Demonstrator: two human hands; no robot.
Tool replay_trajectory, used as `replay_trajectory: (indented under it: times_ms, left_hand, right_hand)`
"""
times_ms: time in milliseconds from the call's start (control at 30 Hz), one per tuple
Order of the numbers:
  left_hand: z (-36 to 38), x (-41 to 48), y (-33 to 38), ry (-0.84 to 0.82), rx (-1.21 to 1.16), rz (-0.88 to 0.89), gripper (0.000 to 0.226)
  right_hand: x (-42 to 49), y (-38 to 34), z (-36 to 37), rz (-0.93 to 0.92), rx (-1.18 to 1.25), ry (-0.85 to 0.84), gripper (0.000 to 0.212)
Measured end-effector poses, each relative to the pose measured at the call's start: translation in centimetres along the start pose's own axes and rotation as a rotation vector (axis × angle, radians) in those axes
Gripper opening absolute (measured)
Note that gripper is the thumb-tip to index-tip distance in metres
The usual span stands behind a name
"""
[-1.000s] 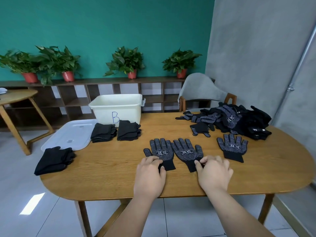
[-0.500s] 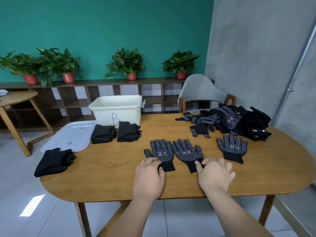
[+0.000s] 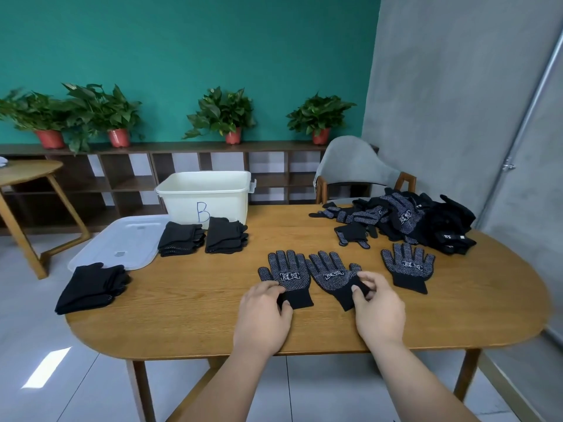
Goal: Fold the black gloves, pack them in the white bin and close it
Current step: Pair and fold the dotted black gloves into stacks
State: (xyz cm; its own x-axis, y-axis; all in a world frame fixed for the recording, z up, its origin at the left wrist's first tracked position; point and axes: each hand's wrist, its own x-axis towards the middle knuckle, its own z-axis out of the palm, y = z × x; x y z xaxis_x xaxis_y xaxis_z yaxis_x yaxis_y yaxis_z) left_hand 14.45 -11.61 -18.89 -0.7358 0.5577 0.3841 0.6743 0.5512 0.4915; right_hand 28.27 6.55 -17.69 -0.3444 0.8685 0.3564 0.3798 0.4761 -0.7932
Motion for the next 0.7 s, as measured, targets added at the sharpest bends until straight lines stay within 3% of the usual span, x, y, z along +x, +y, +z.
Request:
replay_trajectory:
  times_ms: [233, 500, 700]
  left_hand:
    - [-0.2, 0.0, 0.1, -0.037, -0.045, 0.069, 0.04]
    - [-0.4, -0.1, 0.0, -0.111, -0.074, 0.143, 0.04]
    - [-0.6, -0.1, -0.1, -0.058, -0.186, 0.094, 0.039]
  right_hand:
    - [0.5, -0.8, -1.2, 0.027, 0.156, -0.035, 0.039]
    - [4.0, -6.5, -5.4, -0.306, 0.071, -0.185, 0.044]
    - [6.2, -11.8, -8.9, -0.42, 0.266, -0.414, 0.047]
